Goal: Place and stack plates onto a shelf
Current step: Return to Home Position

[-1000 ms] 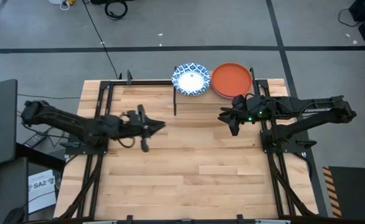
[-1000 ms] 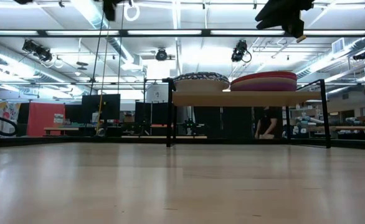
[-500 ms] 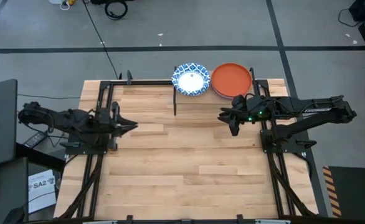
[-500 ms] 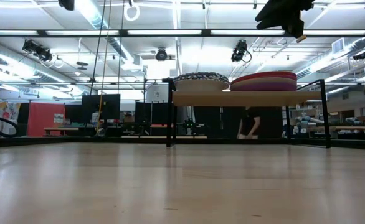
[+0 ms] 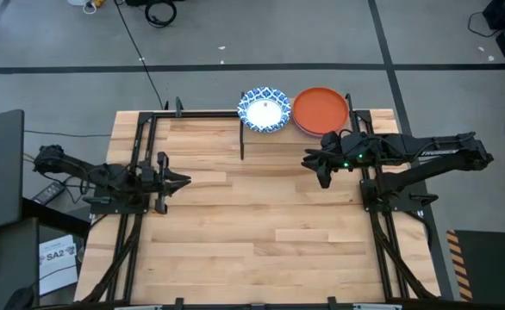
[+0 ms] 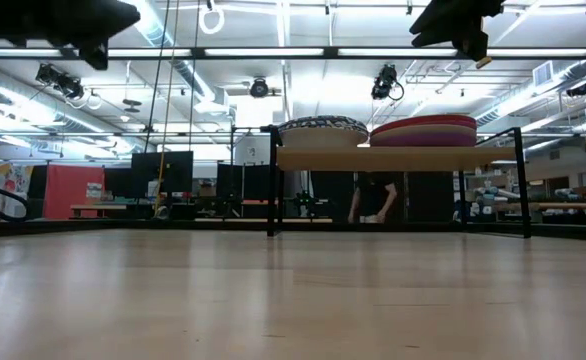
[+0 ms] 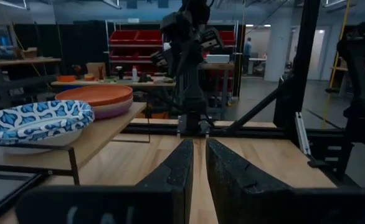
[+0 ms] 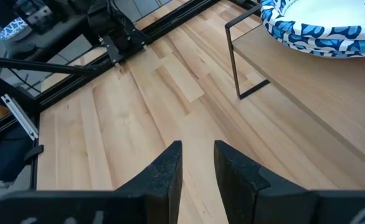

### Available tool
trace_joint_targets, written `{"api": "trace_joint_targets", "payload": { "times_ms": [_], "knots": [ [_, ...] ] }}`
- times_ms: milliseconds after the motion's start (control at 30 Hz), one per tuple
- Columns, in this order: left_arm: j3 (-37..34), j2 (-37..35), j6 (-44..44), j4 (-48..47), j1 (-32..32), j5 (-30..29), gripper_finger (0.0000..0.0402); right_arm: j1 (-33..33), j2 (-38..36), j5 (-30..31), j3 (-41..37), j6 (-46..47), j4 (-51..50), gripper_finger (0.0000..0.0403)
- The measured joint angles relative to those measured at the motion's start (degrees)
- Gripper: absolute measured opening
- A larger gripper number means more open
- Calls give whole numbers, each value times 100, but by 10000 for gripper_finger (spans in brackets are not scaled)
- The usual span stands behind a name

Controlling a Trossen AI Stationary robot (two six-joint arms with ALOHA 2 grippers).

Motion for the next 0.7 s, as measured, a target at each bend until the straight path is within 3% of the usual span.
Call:
{"api": "trace_joint_targets", "payload": {
  "times_ms": [200, 500, 700],
  "knots": [
    [-452, -746, 288, 69, 0, -154, 48, 0, 0, -11, 0, 0, -2, 98],
    [-507, -1843, 848, -573, 0, -413, 48, 0, 0, -11, 0, -2, -2, 98],
    [-514, -1875, 704, -1048, 7, -415, 48, 16, -3, -13, 0, -106, 7, 98]
  ]
}}
